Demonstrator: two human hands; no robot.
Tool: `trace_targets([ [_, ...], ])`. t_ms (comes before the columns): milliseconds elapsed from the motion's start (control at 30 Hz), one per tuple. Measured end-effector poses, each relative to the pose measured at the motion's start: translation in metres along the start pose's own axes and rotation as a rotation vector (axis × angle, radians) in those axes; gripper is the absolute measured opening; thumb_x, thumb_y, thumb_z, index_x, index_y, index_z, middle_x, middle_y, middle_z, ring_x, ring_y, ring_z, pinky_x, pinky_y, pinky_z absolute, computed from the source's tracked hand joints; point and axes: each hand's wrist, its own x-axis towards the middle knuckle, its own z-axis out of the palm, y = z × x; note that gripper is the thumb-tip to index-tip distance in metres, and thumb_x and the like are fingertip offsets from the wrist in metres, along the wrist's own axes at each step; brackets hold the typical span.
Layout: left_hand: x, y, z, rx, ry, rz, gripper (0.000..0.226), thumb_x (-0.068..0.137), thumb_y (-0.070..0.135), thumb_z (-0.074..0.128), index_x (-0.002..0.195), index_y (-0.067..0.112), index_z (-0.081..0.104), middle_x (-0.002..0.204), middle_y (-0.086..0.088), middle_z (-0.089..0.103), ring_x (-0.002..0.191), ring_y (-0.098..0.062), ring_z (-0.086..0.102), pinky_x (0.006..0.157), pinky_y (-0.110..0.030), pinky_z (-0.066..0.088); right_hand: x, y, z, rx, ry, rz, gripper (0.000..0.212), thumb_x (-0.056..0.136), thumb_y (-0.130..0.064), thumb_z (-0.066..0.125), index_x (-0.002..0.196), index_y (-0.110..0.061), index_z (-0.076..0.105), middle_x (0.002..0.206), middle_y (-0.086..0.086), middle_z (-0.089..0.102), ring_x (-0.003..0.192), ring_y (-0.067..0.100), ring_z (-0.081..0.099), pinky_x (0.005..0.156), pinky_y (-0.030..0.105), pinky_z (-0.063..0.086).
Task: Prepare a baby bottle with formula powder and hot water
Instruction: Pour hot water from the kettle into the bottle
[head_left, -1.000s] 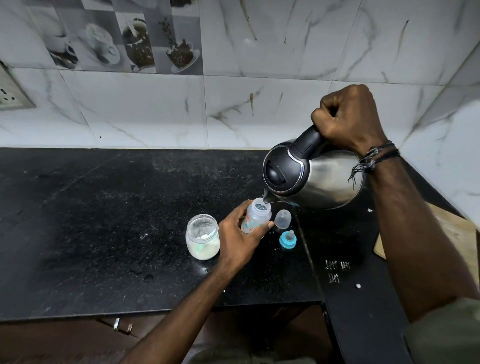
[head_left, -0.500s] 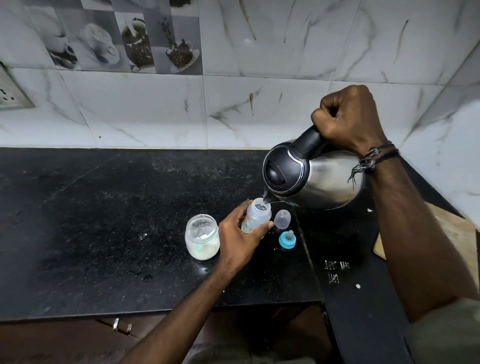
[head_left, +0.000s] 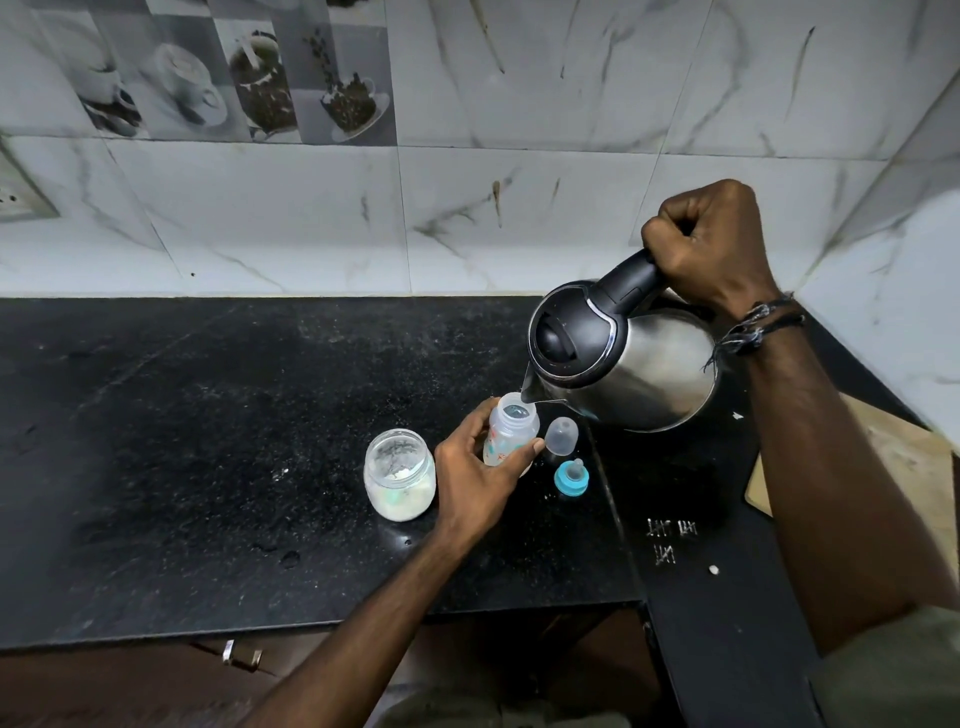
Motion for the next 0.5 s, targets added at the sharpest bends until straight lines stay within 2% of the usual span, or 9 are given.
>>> trace_targets([
  [100,0.001,-0.001,0.003,-0.009,0.011,-0.009,0.051,0.077,0.014,0.092,0.124,0.015,0.071,0.114,0.007,0.077,0.107,-0.013,0.073,0.091,-0.027,0.057,-0.003,0.01,0.0,0.036,0.018,0.035,0.035,0.068,-0.024,0.05,0.045,-0.001,0.035,0.046,0.009,0.022,0.048,0.019,0.023,0.048,0.03,0.02],
  [267,0.006,-0.004,0.006,-0.009,0.014,-0.007,0.052,0.078,0.018,0.091,0.125,0.016,0.069,0.116,0.006,0.076,0.109,-0.015,0.072,0.094,-0.034,0.058,-0.006,0.032,0.003,0.142,0.067,0.14,0.038,0.068,-0.024,0.05,0.047,0.005,0.038,0.047,0.008,0.023,0.048,0.018,0.023,0.045,0.036,0.021],
  [333,0.004,-0.009,0.008,0.005,0.017,-0.027,0.053,0.077,0.023,0.091,0.125,0.016,0.069,0.116,0.005,0.077,0.109,-0.015,0.073,0.095,-0.037,0.059,-0.01,0.042,0.008,0.18,0.073,0.188,0.039,0.068,-0.024,0.05,0.046,0.003,0.035,0.045,-0.002,0.02,0.048,0.018,0.021,0.048,0.03,0.017],
  [500,0.005,-0.019,0.012,0.036,0.049,-0.067,0.056,0.074,0.025,0.092,0.124,0.015,0.069,0.114,0.005,0.077,0.108,-0.01,0.073,0.095,-0.034,0.059,-0.013,0.063,0.015,0.249,0.123,0.289,0.037,0.071,-0.025,0.052,0.044,-0.01,0.031,0.039,-0.004,0.021,0.047,0.014,0.019,0.048,0.028,0.016],
])
